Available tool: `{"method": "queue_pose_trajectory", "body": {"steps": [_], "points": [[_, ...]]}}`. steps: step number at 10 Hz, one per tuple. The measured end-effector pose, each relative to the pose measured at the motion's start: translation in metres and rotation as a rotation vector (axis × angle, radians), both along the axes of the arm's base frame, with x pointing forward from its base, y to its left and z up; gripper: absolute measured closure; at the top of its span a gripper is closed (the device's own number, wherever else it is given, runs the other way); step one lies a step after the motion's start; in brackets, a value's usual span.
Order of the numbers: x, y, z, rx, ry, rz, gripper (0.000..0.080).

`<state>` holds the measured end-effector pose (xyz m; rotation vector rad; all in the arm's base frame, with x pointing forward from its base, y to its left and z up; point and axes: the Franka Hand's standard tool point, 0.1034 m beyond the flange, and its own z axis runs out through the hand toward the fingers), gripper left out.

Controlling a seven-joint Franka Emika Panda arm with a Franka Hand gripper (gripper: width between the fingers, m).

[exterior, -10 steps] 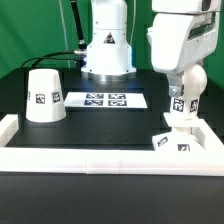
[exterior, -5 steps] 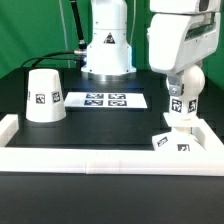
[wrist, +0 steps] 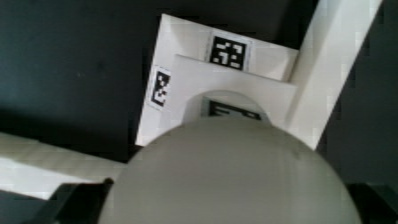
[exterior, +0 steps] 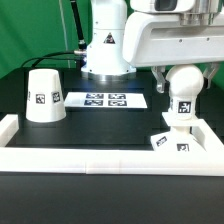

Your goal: Assemble lamp

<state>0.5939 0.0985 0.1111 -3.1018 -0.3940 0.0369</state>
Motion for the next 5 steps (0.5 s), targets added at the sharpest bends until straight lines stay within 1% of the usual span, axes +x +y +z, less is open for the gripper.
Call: {"method": "queue_pose_trajectory", "body": {"steps": [2,3,5], "points": [[-0.0002,0.0009,0.0000,-0.002,0.001,-0.090,0.0220],[-0.0003,0.0013,-0.0001,-0.002,0.003,-0.190,0.0220],[-0.0003,0.0012,-0.0003,-0.005,0.005,-0.297,0.0220]]}}
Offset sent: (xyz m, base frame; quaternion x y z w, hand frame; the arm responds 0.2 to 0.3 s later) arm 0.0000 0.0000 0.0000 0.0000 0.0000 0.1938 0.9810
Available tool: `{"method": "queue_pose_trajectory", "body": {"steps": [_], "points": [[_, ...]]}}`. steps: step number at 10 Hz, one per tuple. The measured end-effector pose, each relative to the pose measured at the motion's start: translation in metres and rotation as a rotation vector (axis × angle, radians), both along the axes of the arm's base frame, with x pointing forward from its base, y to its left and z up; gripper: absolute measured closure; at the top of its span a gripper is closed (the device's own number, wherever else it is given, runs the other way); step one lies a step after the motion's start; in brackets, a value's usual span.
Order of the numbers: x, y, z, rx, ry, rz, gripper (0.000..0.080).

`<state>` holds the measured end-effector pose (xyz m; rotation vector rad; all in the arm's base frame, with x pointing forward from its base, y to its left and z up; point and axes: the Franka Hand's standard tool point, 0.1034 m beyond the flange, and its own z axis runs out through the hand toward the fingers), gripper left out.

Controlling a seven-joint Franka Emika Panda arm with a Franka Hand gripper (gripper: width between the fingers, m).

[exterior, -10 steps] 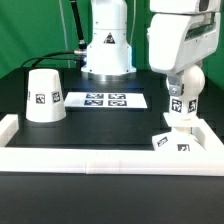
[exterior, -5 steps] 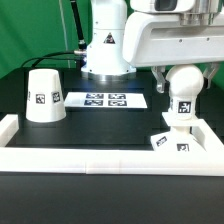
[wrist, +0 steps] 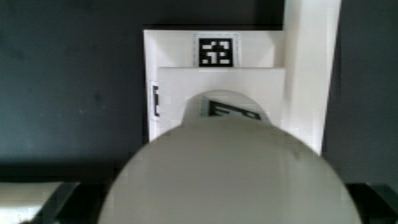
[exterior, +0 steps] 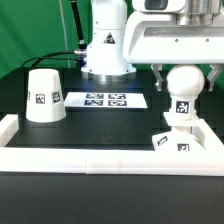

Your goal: Assemble lamp

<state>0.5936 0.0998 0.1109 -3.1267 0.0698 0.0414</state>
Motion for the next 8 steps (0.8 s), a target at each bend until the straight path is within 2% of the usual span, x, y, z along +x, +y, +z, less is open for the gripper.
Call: {"method": "queue_pose_trajectory", "body": {"steps": [4,8], "points": [[-0.0044,0.0026,-0.0004,-0.008,0.008,-0.466,0.0220],[-0.0069,0.0073,-0.0020,0.009,0.043,-0.938,0.0220]]}}
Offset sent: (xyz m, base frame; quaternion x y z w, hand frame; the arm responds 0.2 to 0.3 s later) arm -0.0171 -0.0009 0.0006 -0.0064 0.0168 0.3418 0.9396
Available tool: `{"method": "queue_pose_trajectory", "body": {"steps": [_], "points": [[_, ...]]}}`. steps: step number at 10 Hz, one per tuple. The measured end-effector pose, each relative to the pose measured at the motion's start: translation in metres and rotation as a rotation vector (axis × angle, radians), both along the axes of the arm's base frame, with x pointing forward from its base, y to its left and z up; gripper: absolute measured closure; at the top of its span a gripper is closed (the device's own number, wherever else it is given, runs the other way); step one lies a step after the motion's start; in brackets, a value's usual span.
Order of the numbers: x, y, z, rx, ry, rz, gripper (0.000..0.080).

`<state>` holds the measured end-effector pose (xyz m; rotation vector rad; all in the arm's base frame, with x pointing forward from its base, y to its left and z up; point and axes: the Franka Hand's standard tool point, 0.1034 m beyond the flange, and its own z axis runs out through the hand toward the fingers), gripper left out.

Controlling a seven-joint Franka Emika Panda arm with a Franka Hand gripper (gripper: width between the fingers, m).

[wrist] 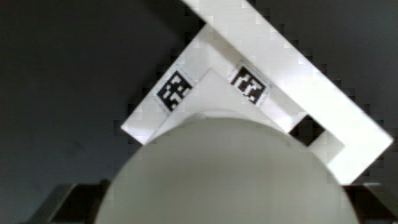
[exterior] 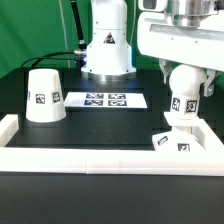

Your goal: Assemble lamp

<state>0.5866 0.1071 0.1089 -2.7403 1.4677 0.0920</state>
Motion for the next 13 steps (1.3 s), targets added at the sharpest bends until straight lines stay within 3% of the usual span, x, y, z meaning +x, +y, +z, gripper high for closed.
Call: {"method": "queue_pose_trajectory", "body": {"steps": [4,5,7,9,13], "points": [[0.0028,0.0004,0.0000,0.014,0.011,-0.154,0.0220],[0.0027,0.0008,-0.0002,0.016,0.010,-0.124,0.0127],[0.0021,0.0051,0.0002,0.016,0.007,-0.071,0.0105],[0.0030,0.0062,0.0008,0.028,-0.013,0.219,0.0101],[0.0034,0.0060,0.0008,0.038,-0.033,0.502,0.0101]]}}
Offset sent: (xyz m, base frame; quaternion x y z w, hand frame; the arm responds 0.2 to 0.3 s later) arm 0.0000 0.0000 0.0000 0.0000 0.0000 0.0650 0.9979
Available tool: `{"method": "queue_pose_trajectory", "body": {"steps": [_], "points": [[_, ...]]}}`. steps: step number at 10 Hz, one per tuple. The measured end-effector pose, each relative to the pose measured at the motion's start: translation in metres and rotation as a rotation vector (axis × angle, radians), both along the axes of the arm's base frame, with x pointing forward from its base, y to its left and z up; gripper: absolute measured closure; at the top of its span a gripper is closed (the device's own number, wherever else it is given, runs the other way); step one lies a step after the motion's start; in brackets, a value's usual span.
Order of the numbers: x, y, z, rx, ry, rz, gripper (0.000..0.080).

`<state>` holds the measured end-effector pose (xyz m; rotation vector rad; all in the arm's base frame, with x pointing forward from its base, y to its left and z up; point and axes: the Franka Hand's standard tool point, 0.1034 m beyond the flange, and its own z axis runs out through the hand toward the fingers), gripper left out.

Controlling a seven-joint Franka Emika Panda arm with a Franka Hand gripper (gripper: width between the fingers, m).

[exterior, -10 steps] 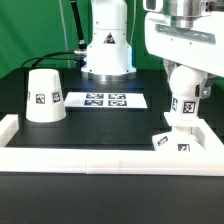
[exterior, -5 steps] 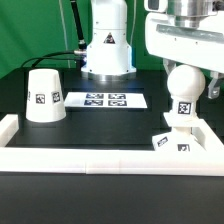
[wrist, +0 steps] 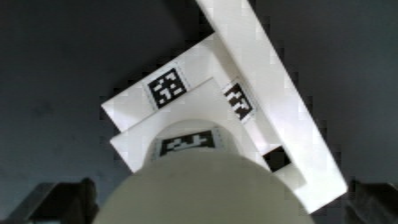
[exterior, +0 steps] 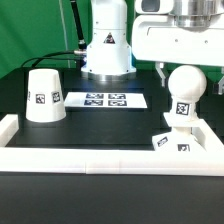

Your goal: Assemble lamp

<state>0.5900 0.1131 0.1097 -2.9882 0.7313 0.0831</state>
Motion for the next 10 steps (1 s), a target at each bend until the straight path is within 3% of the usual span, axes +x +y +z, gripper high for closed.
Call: {"method": "queue_pose_trajectory", "body": {"steps": [2,5,10], "points": [[0.0000,-0.0003,-0.0001,0.006,-0.012,0.158,0.0101],[0.0002,-0.0014,-0.0013,-0.038,-0.035,0.542,0.0101],[0.0012,-0.0055,-0.0018,-0.031,-0.049,0.904,0.0101]]}}
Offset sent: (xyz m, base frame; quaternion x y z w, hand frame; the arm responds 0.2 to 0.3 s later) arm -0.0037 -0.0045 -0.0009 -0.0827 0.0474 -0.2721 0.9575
